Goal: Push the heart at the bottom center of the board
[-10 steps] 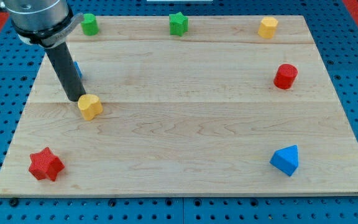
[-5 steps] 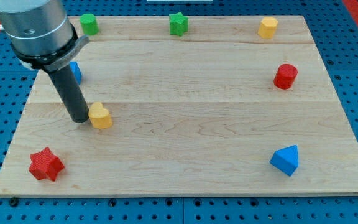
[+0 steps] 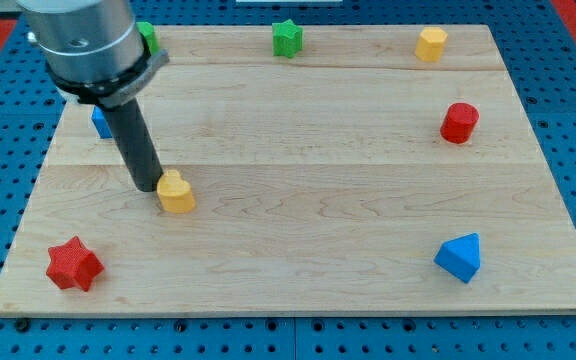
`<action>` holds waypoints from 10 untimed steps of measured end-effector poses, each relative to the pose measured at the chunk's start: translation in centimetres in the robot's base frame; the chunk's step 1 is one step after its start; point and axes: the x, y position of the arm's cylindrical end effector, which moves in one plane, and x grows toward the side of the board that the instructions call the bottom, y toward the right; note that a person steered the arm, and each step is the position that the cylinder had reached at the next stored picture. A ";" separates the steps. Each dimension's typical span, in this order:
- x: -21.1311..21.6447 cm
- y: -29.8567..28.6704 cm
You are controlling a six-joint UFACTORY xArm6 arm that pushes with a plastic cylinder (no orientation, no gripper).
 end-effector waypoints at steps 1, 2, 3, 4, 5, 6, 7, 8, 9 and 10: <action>0.1 2.4; 0.1 4.9; 0.1 6.9; 0.1 7.2; 0.4 7.2; 1.4 7.2; 2.6 7.2; 3.2 7.2; 3.2 7.2; 3.2 7.1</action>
